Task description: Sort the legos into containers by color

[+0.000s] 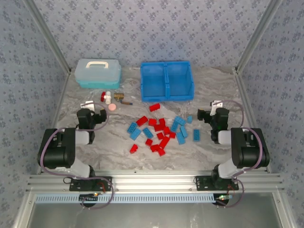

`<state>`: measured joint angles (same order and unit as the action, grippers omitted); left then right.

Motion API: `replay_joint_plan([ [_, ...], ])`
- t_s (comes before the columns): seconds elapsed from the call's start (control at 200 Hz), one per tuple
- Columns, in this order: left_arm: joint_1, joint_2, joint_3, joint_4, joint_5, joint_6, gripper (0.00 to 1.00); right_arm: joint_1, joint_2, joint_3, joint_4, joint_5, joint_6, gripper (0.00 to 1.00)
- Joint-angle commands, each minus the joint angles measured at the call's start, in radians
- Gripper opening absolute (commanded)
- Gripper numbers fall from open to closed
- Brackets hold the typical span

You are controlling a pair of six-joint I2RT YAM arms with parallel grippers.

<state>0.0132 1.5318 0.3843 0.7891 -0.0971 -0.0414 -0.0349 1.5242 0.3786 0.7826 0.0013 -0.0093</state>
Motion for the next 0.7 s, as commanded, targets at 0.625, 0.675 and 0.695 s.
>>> replay_joint_plan([
  [0.625, 0.004, 0.001, 0.028, 0.021, 0.025, 0.004, 0.99, 0.021, -0.194, 0.118, -0.331, 0.071, 0.03, 1.0],
  [0.675, 0.003, 0.001, 0.028, 0.022, 0.026, 0.004, 0.99, 0.027, -0.264, 0.135, -0.423, 0.112, 0.108, 1.0],
  [0.695, 0.002, 0.001, 0.028, 0.022, 0.024, 0.004, 0.99, 0.027, -0.297, 0.139, -0.457, 0.121, 0.147, 1.0],
])
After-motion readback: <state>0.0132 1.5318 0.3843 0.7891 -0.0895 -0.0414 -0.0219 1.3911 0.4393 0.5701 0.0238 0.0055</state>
